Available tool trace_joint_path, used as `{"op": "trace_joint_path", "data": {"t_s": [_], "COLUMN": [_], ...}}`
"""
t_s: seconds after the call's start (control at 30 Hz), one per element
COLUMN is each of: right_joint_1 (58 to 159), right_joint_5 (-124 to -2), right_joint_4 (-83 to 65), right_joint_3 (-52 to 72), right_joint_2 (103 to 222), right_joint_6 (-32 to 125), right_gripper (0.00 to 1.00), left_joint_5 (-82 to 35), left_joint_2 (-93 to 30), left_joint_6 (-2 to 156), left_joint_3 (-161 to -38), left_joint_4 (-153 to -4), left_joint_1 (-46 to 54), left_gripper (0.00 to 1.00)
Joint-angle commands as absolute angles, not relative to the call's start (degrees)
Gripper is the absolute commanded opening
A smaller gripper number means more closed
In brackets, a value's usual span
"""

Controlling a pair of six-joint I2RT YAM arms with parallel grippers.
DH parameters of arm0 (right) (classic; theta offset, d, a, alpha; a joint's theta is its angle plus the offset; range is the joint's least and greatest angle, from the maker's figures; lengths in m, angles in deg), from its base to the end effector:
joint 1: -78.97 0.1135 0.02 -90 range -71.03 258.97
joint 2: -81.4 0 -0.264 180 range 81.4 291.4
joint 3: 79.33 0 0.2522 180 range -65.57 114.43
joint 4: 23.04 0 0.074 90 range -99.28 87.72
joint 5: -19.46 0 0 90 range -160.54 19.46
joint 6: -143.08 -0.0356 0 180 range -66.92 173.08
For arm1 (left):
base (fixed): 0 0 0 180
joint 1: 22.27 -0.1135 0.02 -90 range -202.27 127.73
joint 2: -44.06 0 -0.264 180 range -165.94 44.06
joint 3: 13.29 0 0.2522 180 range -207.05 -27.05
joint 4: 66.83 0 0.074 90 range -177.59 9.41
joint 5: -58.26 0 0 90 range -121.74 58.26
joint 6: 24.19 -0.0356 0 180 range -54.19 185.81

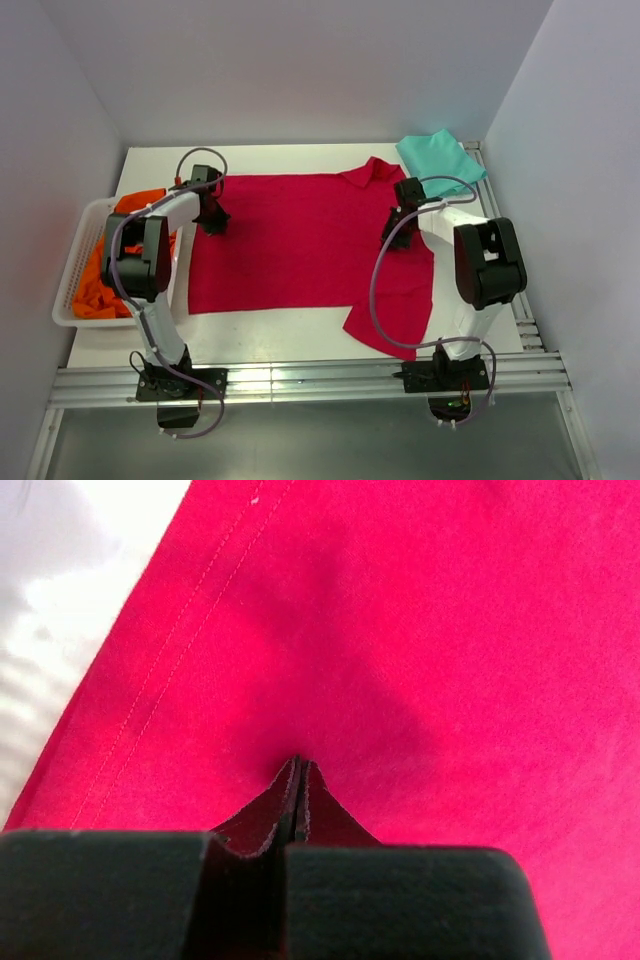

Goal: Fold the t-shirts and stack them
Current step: Flatten the tshirt out

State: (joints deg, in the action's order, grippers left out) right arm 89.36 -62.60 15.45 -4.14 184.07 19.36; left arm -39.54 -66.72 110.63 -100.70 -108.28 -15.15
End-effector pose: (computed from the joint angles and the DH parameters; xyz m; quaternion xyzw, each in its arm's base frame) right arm 0.3396 0.0673 0.1549 0.1832 0.9585 0.1407 0.1670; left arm 0.3892 -0.0438 0.1614 -0.3286 0.9167 -0.0356 0.2246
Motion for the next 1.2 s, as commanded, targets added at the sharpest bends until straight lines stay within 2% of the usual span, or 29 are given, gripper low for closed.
{"op": "trace_joint_path", "data": {"t_s": [0.0,0.27,0.3,0.33,0.37,0.43,0.47,0.5,0.53,0.57,0.63,0.67,0.77,0.83,0.87,0.9,1.0,1.17], "right_joint_1": [88.6,88.0,88.0,88.0,88.0,88.0,88.0,88.0,88.0,88.0,88.1,88.1,88.1,88.1,88.1,88.1,88.2,88.5], "right_joint_5": [-67.2,-70.5,-70.5,-70.5,-70.5,-70.5,-70.5,-69.8,-69.2,-68.9,-68.0,-67.7,-66.2,-64.9,-64.4,-64.2,-62.5,-62.5], "right_joint_4": [18.7,23.0,23.2,23.8,24.5,26.6,27.4,28.2,29.6,30.2,31.8,32.5,34.7,36.1,36.8,37.6,40.3,41.9], "right_joint_3": [-5.9,-8.5,-8.0,-7.4,-6.3,-1.0,1.5,6.9,9.7,12.6,20.9,26.1,33.3,40.1,44.9,47.4,54.6,61.2], "right_joint_2": [179.5,170.4,169.2,166.9,166.0,165.1,165.5,166.1,168.1,169.4,174.4,176.3,184.9,191.7,194.1,196.3,205.5,210.9], "right_joint_6": [20.1,19.4,19.4,19.4,19.2,19.2,19.2,19.1,19.1,19.0,18.7,18.8,18.7,18.5,18.5,18.3,17.7,16.3], "right_gripper": [0.0,0.0,0.0,0.0,0.0,0.02,0.09,0.21,0.47,0.56,0.66,0.66,0.53,0.2,0.08,0.0,0.0,0.0], "left_joint_5": [-38.3,-39.4,-39.7,-40.8,-41.2,-42.5,-43.1,-43.4,-43.7,-43.7,-43.5,-42.7,-40.7,-40.0,-39.3,-38.9,-38.0,-37.6], "left_joint_2": [-64.9,-58.0,-57.1,-54.9,-53.7,-51.0,-50.7,-50.4,-50.2,-50.3,-50.9,-51.1,-52.4,-52.8,-52.9,-52.6,-51.6,-50.1], "left_joint_6": [111.4,110.1,109.9,109.7,109.3,108.8,108.4,108.1,107.8,107.6,107.4,106.9,106.3,106.1,105.8,105.7,105.9,105.8], "left_joint_3": [-95.6,-90.6,-90.9,-91.5,-93.1,-95.9,-99.6,-101.7,-103.7,-107.7,-111.5,-114.5,-118.5,-119.1,-118.6,-118.2,-115.6,-111.3], "left_joint_4": [-117.1,-117.7,-117.9,-118.2,-118.8,-119.9,-120.6,-122.3,-123.0,-123.8,-125.8,-126.2,-127.2,-127.1,-126.9,-126.7,-125.8,-124.2], "left_joint_1": [-14.3,-13.6,-13.6,-13.6,-13.5,-13.5,-13.5,-13.5,-13.5,-13.5,-13.5,-13.5,-13.5,-13.5,-13.5,-13.5,-13.4,-13.4], "left_gripper": [0.0,0.0,0.03,0.12,0.39,0.69,0.87,0.9,0.91,0.93,0.93,0.91,0.86,0.85,0.83,0.81,0.78,0.76]}}
